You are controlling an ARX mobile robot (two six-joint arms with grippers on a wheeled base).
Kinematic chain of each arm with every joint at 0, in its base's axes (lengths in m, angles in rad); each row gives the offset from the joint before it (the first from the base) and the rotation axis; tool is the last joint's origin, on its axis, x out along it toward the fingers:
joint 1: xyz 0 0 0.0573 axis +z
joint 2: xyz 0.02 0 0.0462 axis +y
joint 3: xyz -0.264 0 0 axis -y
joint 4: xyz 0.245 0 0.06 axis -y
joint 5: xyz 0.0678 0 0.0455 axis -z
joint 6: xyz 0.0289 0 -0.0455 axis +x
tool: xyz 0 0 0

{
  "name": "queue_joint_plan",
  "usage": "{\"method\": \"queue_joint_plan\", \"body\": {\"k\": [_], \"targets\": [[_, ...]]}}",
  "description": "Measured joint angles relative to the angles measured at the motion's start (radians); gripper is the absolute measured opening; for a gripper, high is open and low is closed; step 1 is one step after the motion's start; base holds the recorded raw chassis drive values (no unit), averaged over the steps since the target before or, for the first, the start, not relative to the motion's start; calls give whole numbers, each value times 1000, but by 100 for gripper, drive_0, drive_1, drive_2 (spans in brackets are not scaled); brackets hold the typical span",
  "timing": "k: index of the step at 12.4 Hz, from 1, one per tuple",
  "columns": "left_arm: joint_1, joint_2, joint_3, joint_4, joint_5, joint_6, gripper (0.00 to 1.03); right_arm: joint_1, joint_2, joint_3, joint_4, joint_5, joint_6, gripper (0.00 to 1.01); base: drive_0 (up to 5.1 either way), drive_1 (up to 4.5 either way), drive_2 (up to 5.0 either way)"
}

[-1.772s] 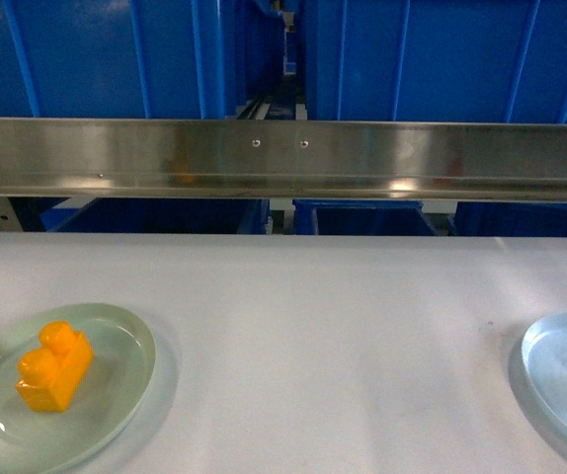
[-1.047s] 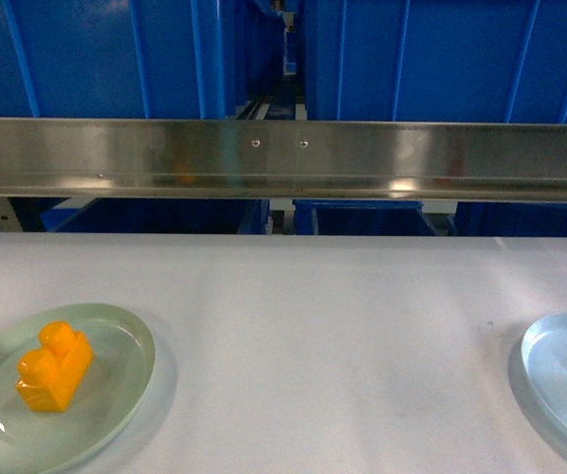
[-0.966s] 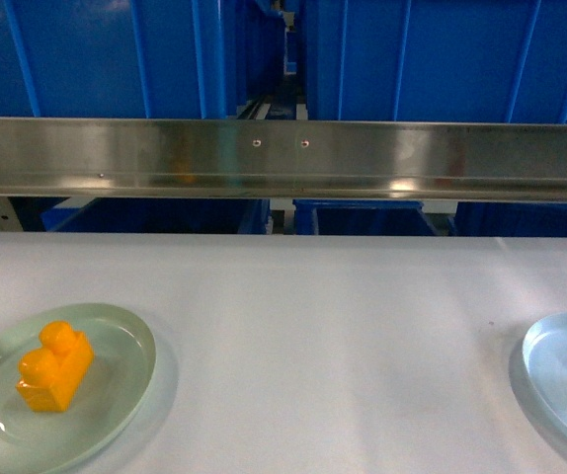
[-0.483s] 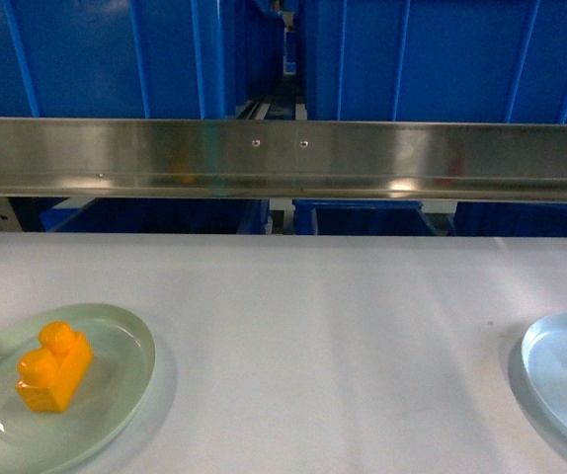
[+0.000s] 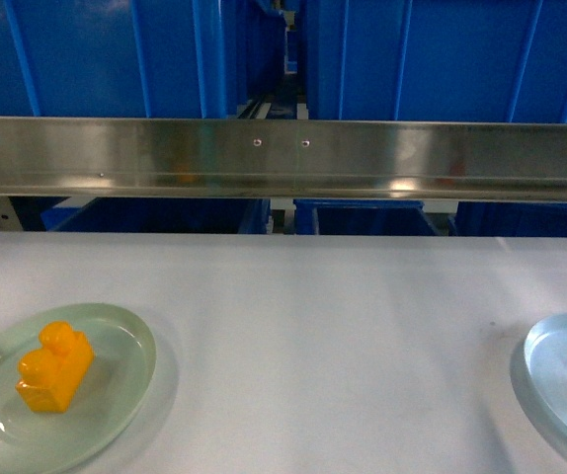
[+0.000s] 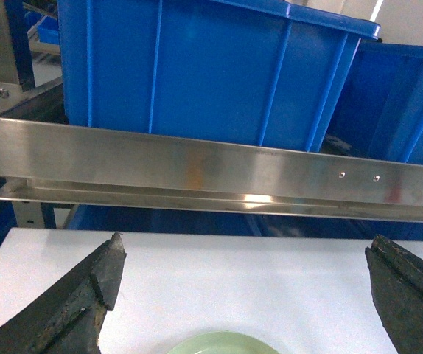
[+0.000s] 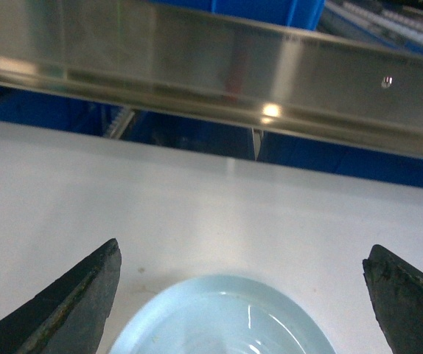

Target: Sort and place red and yellow blocks in left bins

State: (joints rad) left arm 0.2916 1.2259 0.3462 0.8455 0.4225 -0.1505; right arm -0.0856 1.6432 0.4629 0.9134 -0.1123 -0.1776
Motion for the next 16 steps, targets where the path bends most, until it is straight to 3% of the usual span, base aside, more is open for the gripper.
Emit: {"method": "queue_joint_plan", "body": {"k": [1, 3, 6, 9, 11, 14, 16], "targets": [[0, 0, 0, 0, 0, 0, 98, -42, 80, 23, -6, -15, -19, 98, 0, 0, 0], [0, 0, 0, 0, 0, 0, 98, -60, 142, 34, -2, -38, -28, 98, 0, 0, 0], [0, 0, 0, -1, 0, 0, 98, -30, 155, 37, -13, -79, -25, 98, 0, 0, 0], [0, 0, 0, 0, 0, 0, 98, -28, 241, 55, -67, -113, 87, 98, 0, 0, 0], [0, 0, 0, 0, 0, 0, 98, -53, 290, 84, -105, -145, 135, 98, 0, 0, 0], [0, 0, 0, -1, 0, 0, 98, -80, 375, 130, -95, -154, 143, 98, 0, 0, 0], [0, 0, 0, 0, 0, 1, 98, -126, 466, 155, -84, -151, 132, 98, 0, 0, 0]]}}
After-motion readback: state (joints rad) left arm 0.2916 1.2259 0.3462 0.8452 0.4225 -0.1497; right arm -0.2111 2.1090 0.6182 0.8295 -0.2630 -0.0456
